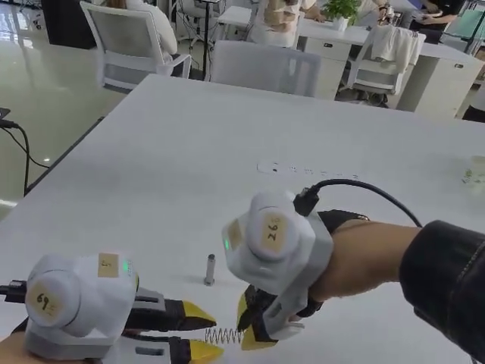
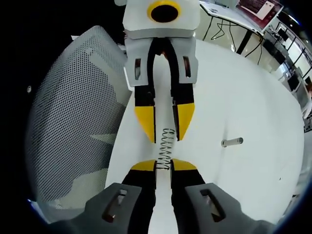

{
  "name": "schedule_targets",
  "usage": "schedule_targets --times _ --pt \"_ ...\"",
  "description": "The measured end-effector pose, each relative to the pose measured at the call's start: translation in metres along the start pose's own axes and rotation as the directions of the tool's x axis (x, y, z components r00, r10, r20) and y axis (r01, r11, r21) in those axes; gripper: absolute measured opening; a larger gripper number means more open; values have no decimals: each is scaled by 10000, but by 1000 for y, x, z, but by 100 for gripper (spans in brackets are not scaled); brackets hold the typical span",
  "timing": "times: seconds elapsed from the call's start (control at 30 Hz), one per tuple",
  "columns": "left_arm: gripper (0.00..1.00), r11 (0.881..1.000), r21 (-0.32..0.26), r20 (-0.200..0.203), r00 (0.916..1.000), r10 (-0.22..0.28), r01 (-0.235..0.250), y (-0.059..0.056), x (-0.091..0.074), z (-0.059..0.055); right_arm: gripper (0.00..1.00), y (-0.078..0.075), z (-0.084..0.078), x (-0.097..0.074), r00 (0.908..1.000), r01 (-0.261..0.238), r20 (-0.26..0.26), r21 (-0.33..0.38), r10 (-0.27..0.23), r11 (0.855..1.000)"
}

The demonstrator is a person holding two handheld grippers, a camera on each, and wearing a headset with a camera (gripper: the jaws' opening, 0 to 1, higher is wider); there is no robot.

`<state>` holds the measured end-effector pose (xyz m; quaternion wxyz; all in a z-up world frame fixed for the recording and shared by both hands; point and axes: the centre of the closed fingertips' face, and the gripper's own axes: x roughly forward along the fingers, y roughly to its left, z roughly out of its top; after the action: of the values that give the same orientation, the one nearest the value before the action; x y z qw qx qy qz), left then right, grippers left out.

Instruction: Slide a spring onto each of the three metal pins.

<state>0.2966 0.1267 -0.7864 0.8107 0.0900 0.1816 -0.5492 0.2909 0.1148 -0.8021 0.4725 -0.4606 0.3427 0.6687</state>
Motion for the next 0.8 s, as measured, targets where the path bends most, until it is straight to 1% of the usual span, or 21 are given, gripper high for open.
schedule_targets --times 0.17,0.27,0.43,0.63,0.7,0.8 --pt "6 9999 22 -35 9999 -164 164 -3 1 -1 8 3 2 0 10000 -71 53 -186 72 9998" --pt "4 9998 87 -41 9998 -171 171 -3 1 -1 8 3 1 0 10000 -64 37 -257 65 9997" --pt "4 9995 154 -87 9996 -260 261 -5 2 -1 8 4 1 -1 9999 -95 91 -275 97 9996" --pt "3 9990 283 -54 9994 -334 335 -6 2 1 8 4 0 -2 9999 -81 151 -255 85 9996" --pt "2 9985 241 -111 9987 -493 496 -8 2 0 8 3 -1 -2 9999 -40 106 -222 42 9997" --pt "2 9984 323 -138 9988 -469 473 -8 3 1 8 4 -2 -1 9998 -80 162 -131 82 9999"
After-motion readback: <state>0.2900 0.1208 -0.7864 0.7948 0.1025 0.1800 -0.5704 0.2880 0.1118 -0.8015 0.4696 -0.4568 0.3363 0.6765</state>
